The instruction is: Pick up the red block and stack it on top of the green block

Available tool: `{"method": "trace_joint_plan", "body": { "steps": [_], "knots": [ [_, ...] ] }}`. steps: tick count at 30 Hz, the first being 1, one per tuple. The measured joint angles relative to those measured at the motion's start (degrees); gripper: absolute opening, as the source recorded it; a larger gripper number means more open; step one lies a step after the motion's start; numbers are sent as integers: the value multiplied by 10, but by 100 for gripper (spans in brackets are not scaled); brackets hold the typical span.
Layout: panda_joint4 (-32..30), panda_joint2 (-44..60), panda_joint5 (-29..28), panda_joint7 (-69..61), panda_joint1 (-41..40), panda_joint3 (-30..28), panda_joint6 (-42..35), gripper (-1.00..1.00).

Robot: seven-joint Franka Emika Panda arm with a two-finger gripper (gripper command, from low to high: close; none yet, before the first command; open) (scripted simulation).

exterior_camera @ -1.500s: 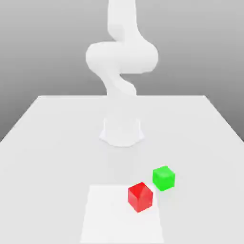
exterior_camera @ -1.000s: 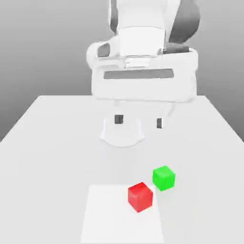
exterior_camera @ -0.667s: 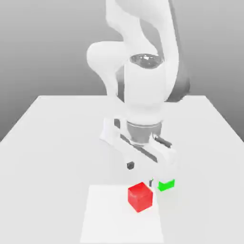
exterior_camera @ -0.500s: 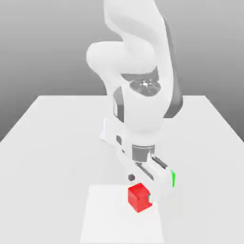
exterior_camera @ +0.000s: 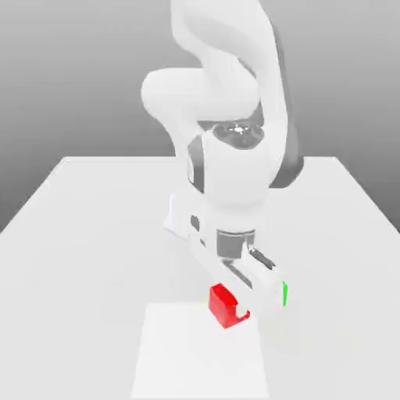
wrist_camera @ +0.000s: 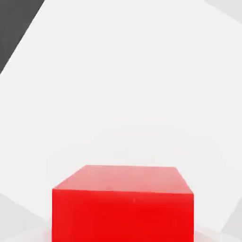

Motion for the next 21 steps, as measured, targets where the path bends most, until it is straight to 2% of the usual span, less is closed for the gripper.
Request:
{"method": "trace_joint_plan", "body": {
  "steps": [5, 12, 16, 21],
  "knots": [
    [-30, -70, 68, -34, 53, 14, -35, -100],
    [-78, -149, 111, -44, 113, 37, -66, -100],
    [-108, -183, 117, -39, 137, 53, -72, -100],
    [-112, -131, 56, 3, 92, 84, -26, -100]
  ]
}}
